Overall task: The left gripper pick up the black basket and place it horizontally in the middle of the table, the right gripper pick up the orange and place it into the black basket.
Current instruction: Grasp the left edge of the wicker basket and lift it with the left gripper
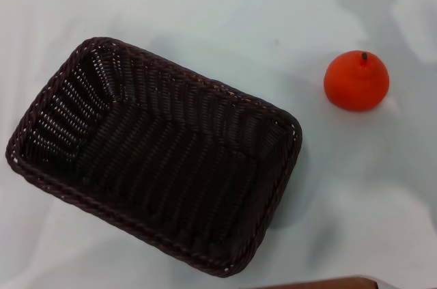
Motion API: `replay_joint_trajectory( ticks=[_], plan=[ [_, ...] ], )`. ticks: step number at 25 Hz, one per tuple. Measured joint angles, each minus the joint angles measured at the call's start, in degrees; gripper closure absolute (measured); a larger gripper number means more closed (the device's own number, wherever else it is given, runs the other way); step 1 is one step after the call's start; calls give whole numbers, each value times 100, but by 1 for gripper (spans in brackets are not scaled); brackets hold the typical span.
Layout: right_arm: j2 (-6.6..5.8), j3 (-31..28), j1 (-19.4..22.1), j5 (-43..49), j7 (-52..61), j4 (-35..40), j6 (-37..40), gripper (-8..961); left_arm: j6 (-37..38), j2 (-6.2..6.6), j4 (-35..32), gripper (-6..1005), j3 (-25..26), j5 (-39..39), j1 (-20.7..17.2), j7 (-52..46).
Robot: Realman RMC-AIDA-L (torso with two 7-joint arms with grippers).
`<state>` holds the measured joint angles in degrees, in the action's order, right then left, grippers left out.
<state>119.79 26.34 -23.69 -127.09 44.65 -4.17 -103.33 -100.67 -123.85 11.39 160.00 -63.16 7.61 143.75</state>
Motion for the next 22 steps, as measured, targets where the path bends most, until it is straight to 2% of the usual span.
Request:
replay_joint_trajectory(
  ticks=[4, 8, 12, 16, 19, 20, 22],
  plan=[
    [3, 87, 88, 0, 2, 2, 47, 29, 0, 7, 132, 338, -61, -28, 15, -60],
    [7, 51, 144, -7, 44, 8, 18, 29, 3, 27, 525, 341, -107, -50, -73, -642],
    [-2, 41, 182, -21, 135, 20, 5, 28, 9, 36, 1459, 341, -163, -357, -236, -1574],
    [-1, 20, 189, -44, 170, 84, 12, 28, 132, 102, 3246, 338, -172, -1154, -444, -3427],
    [0, 18, 164, -45, 298, 220, 14, 28, 55, 282, 4840, 336, -184, -1956, -490, -5183],
    [0, 18, 155, -45, 338, 256, 14, 28, 25, 317, 5070, 336, -193, -2084, -480, -5440],
    [1, 18, 143, -45, 386, 305, 17, 29, -119, 424, 6066, 334, -300, -2625, -421, -6402]
  ],
)
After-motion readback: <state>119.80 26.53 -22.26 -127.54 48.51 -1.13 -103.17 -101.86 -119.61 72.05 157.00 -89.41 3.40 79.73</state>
